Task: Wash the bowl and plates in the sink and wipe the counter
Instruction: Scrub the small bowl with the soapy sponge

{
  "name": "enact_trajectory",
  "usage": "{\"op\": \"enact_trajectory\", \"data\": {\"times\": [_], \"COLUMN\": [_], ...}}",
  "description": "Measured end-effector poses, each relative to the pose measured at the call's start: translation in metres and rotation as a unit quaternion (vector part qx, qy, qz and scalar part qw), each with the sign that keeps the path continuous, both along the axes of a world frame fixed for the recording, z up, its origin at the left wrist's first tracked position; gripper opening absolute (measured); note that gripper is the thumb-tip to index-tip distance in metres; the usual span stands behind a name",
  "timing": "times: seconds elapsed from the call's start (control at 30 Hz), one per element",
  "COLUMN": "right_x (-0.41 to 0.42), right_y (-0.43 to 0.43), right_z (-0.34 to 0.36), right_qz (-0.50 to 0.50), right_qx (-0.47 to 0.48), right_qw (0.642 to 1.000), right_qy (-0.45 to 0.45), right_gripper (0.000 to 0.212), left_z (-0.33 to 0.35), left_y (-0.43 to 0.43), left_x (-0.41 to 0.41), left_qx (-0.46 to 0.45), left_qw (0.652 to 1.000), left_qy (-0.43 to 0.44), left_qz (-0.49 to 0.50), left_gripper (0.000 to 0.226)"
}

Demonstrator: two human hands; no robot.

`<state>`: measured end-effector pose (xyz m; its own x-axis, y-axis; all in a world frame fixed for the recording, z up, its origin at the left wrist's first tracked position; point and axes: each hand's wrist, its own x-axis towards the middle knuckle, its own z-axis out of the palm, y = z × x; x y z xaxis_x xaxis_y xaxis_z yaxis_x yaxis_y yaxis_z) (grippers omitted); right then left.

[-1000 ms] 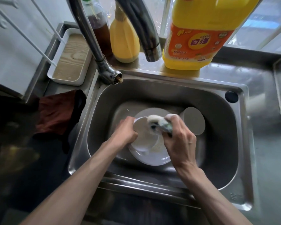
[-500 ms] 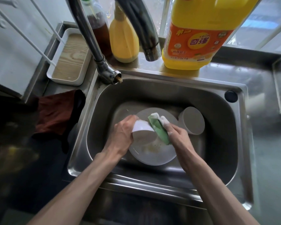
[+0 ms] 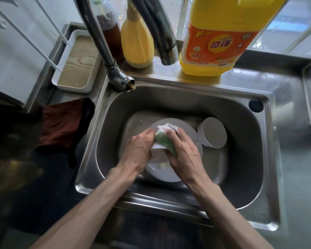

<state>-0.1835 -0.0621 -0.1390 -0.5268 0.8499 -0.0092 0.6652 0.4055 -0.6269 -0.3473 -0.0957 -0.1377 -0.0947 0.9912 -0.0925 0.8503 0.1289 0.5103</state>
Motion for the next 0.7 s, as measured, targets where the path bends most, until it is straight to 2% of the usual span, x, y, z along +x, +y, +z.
{"op": "enact_trajectory", "data": {"times": [0.07, 0.13, 0.2, 0.3, 0.43, 0.5, 0.57, 0.6, 0.7], "right_x": [0.0, 0.003, 0.004, 0.001, -0.009, -0.01, -0.004, 0.0, 0.01], "right_y": [0.002, 0.002, 0.002, 0.002, 0.001, 0.0, 0.0, 0.001, 0.0], "right_z": [-0.002, -0.005, -0.008, -0.008, -0.001, 0.001, -0.001, -0.004, -0.007], "right_qz": [-0.06, -0.136, -0.175, -0.155, -0.075, -0.07, -0.099, -0.129, -0.206], "right_qx": [0.008, -0.045, -0.087, -0.039, 0.081, 0.108, 0.092, 0.066, -0.018], "right_qw": [0.998, 0.989, 0.979, 0.987, 0.992, 0.989, 0.989, 0.989, 0.976], "right_qy": [0.006, 0.037, 0.053, 0.016, -0.063, -0.076, -0.06, -0.036, 0.066], "right_gripper": [0.056, 0.049, 0.043, 0.043, 0.054, 0.052, 0.049, 0.047, 0.038], "left_z": [-0.004, -0.006, -0.006, -0.002, 0.015, 0.018, 0.015, 0.011, 0.001], "left_y": [-0.001, -0.001, -0.001, 0.0, 0.008, 0.011, 0.011, 0.011, 0.007], "left_x": [0.002, 0.002, 0.003, 0.007, 0.019, 0.021, 0.02, 0.016, 0.011], "left_qx": [0.01, 0.03, 0.027, 0.008, -0.066, -0.053, -0.028, -0.033, -0.131], "left_qw": [0.998, 0.994, 0.995, 0.998, 0.995, 0.994, 0.998, 0.996, 0.94], "left_qy": [-0.04, -0.061, -0.058, -0.037, 0.079, 0.097, 0.032, -0.033, -0.258], "left_qz": [0.042, 0.081, 0.074, 0.045, 0.002, 0.003, 0.038, 0.079, 0.18], "left_gripper": [0.043, 0.045, 0.043, 0.04, 0.04, 0.038, 0.036, 0.035, 0.024]}}
